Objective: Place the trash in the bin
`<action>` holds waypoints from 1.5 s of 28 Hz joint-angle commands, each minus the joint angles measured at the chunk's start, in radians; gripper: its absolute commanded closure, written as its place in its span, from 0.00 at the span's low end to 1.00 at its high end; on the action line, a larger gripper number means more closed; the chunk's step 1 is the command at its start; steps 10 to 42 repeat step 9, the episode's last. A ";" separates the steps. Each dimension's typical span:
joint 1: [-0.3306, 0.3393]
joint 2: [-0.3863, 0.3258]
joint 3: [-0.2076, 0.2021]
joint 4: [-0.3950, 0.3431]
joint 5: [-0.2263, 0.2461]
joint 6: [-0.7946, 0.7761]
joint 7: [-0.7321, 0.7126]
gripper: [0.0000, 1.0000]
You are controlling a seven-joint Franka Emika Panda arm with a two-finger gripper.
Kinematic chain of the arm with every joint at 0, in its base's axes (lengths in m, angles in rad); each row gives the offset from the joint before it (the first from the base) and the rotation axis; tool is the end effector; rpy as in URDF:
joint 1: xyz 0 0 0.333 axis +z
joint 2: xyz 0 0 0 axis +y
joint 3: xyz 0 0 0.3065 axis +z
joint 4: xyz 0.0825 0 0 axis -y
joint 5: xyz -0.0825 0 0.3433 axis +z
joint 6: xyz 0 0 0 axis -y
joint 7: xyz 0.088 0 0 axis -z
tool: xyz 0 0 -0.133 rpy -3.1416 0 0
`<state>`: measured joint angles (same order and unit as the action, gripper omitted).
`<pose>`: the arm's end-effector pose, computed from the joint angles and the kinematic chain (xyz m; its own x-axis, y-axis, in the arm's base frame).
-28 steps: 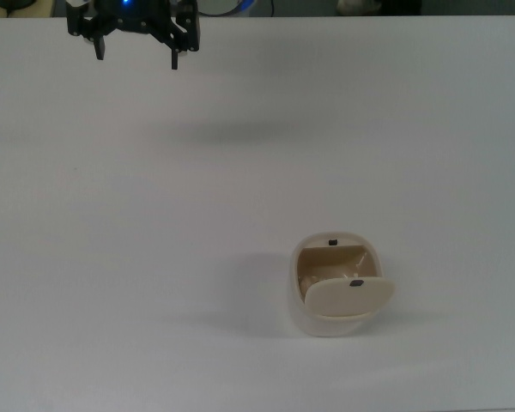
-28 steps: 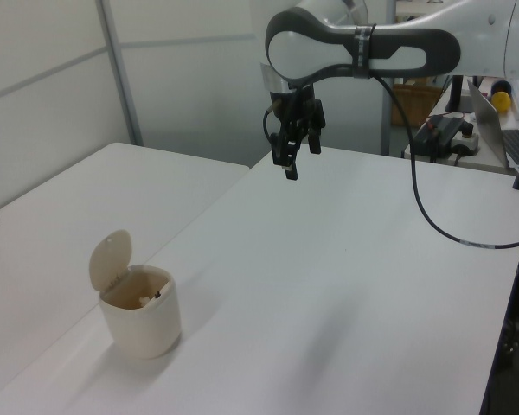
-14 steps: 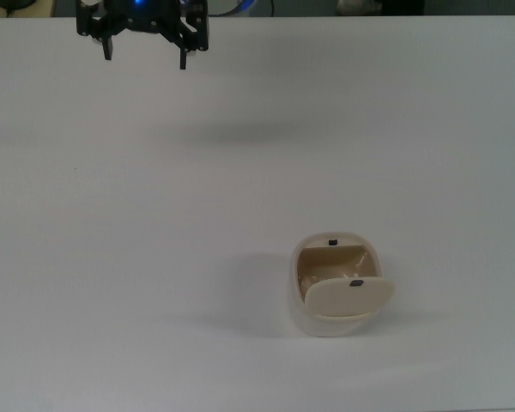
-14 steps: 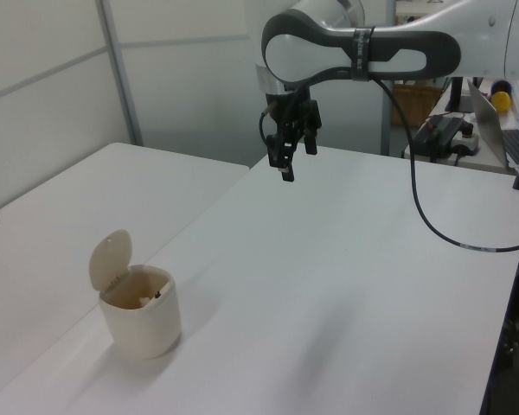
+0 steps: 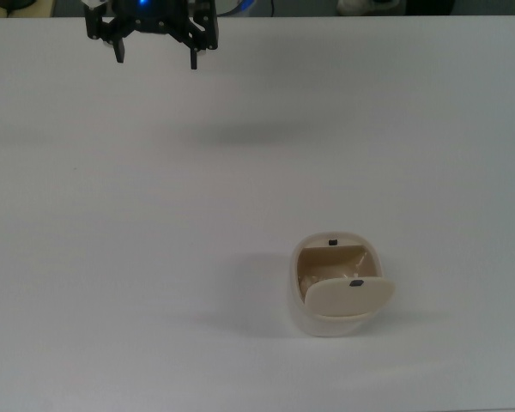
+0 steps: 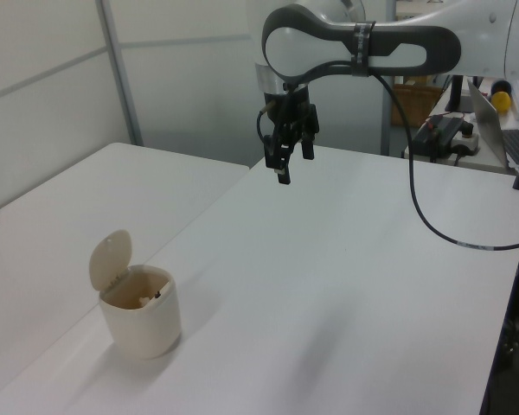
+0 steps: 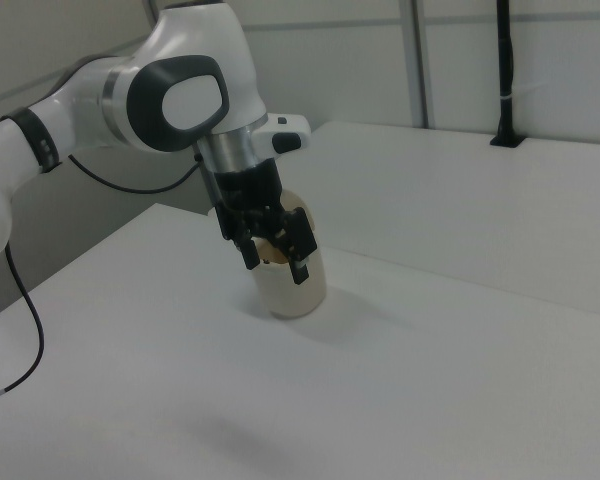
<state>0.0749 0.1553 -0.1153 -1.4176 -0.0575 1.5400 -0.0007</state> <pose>0.5552 -0.0253 0.5699 0.9987 -0.0406 -0.0318 -0.0381 -0.9964 0.0752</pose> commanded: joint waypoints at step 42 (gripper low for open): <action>0.003 -0.014 -0.009 -0.003 0.019 -0.012 0.011 0.00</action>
